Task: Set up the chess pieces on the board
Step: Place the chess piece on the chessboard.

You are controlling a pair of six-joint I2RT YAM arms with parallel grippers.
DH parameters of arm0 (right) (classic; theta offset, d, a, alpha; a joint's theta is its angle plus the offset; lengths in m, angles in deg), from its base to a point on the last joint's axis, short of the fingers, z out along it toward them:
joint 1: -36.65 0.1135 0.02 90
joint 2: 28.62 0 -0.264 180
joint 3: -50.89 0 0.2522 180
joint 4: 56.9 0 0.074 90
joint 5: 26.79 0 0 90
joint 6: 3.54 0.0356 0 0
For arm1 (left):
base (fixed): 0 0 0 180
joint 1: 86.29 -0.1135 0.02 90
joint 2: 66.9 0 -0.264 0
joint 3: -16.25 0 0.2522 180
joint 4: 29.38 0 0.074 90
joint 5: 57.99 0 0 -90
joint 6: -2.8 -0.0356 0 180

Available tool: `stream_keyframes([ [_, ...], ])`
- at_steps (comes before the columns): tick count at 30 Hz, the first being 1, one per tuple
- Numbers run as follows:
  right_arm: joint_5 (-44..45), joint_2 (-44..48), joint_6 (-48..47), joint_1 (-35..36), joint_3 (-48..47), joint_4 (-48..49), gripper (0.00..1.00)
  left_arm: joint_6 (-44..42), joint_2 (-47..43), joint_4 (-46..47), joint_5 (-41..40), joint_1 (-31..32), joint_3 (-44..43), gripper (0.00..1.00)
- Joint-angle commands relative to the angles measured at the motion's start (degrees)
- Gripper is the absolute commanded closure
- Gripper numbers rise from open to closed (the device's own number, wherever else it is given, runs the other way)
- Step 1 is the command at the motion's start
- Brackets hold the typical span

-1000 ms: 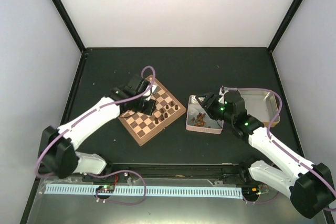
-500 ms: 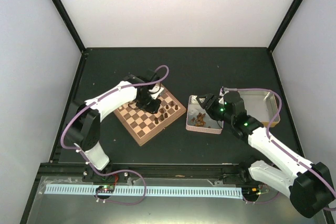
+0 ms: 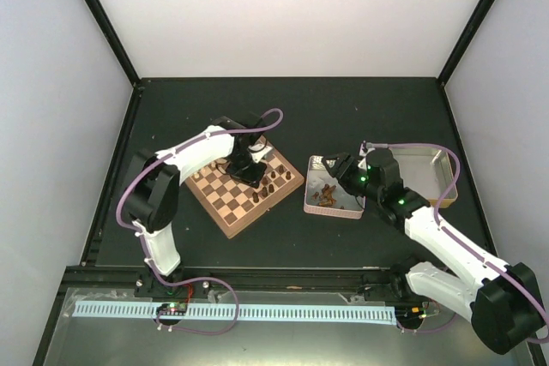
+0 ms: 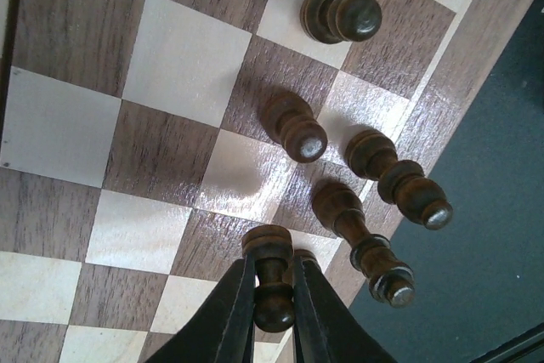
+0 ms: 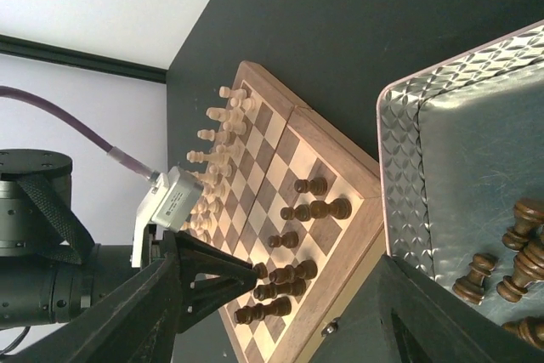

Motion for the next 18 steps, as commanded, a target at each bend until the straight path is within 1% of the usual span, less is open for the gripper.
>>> stream_keyframes([
  [1,0.13,0.15,-1.37,-0.56,0.63,0.86,0.36,-1.03,1.76,-1.79,1.04,-0.37,-2.41,0.87],
  [14,-0.5,0.75,-1.56,-1.52,1.69,0.7,0.36,-0.54,6.32,-1.76,-0.65,-0.53,-4.46,0.85],
  [18,-0.47,0.92,-1.55,-1.78,1.84,0.72,0.35,-0.37,6.68,-1.96,-0.95,-0.51,-4.96,0.82],
])
